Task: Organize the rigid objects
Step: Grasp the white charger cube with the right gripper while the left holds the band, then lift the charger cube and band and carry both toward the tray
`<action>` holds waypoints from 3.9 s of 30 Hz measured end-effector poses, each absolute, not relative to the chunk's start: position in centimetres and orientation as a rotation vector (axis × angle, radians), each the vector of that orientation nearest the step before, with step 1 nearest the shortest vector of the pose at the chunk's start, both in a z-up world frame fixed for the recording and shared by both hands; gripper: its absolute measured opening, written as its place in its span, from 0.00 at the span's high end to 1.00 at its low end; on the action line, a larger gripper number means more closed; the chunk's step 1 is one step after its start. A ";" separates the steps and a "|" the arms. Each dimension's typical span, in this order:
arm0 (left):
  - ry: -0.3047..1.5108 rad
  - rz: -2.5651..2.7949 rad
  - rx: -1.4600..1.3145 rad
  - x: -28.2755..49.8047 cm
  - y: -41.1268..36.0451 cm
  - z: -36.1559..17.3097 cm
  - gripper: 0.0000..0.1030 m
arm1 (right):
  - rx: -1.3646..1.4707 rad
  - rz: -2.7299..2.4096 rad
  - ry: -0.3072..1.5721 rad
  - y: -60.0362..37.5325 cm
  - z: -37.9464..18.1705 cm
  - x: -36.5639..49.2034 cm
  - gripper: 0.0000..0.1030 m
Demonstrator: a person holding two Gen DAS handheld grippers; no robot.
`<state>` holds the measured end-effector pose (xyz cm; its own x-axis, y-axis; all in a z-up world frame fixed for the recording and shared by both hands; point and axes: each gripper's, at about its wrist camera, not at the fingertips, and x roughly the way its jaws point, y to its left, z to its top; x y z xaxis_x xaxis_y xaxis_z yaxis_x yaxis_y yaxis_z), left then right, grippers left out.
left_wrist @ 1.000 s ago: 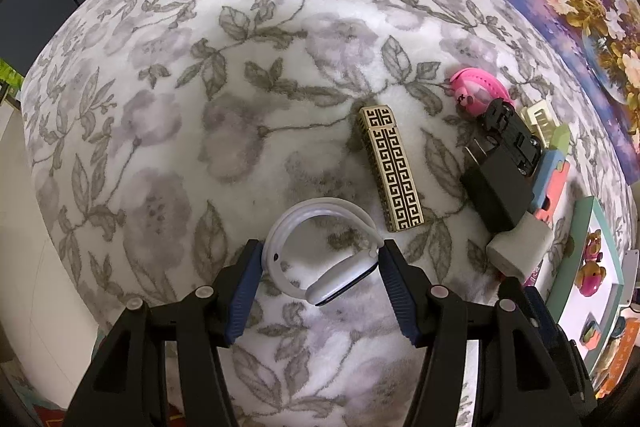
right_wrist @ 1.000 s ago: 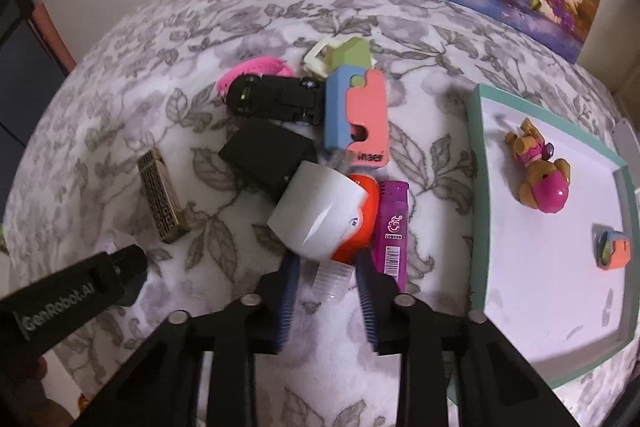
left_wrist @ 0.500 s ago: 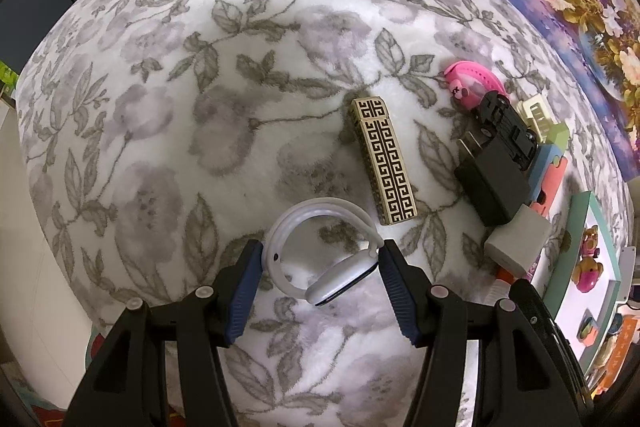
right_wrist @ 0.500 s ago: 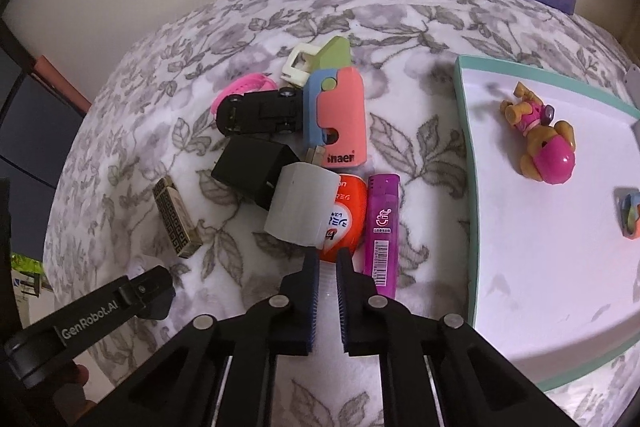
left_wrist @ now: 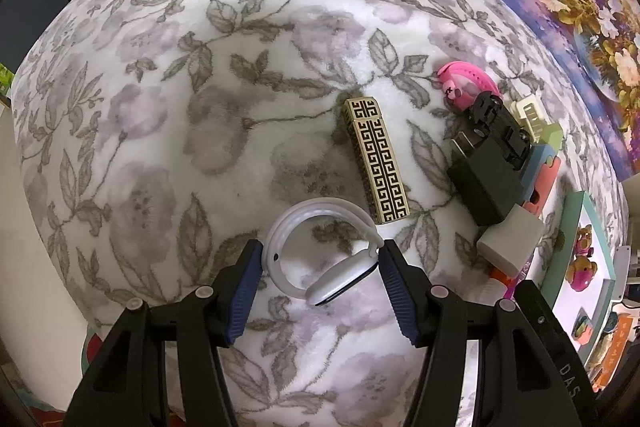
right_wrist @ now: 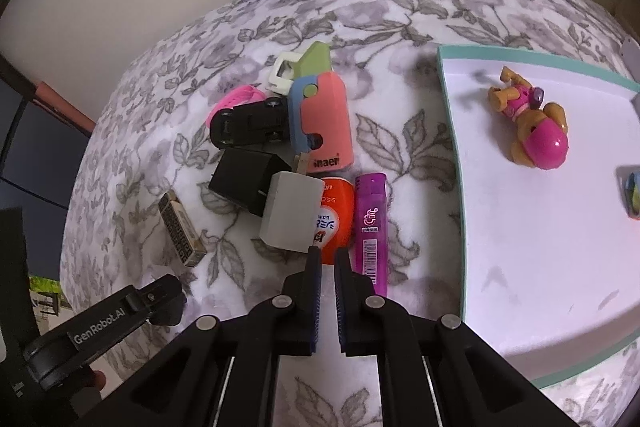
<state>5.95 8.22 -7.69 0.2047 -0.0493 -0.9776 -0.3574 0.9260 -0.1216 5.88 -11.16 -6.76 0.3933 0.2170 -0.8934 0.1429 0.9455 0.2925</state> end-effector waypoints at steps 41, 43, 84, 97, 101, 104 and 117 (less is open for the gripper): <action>1.348 0.223 -0.368 8.2 8.6 -9.0 0.40 | 0.324 0.152 1.125 -7.7 -6.9 9.2 0.55; 1.347 0.220 -0.367 8.3 8.7 -9.0 0.40 | 0.316 0.145 1.142 -7.5 -7.5 9.4 0.55; 1.327 0.231 -0.425 8.2 11.2 -9.2 0.40 | 0.089 0.069 1.170 -4.0 -9.1 10.5 0.53; 1.297 0.197 -0.425 6.1 10.7 -7.0 0.41 | 0.243 0.100 1.162 -6.7 -6.3 7.4 0.54; 1.261 0.176 -0.389 5.6 9.6 -5.0 0.41 | 0.262 0.098 1.140 -7.7 -4.6 6.3 0.54; 1.231 0.146 -0.351 5.6 8.1 -3.3 0.41 | 0.263 0.072 1.112 -8.8 -2.8 5.7 0.54; 1.230 -0.001 -0.124 6.4 -3.9 -0.4 0.41 | 0.371 -0.163 1.050 -20.0 -0.5 3.3 0.54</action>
<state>6.41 -3.88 -0.45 0.3350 -0.0683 -0.9397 -0.0663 0.9932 -0.0958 3.32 -20.04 -0.46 0.4927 0.0447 -0.8690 0.3055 0.9262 0.2208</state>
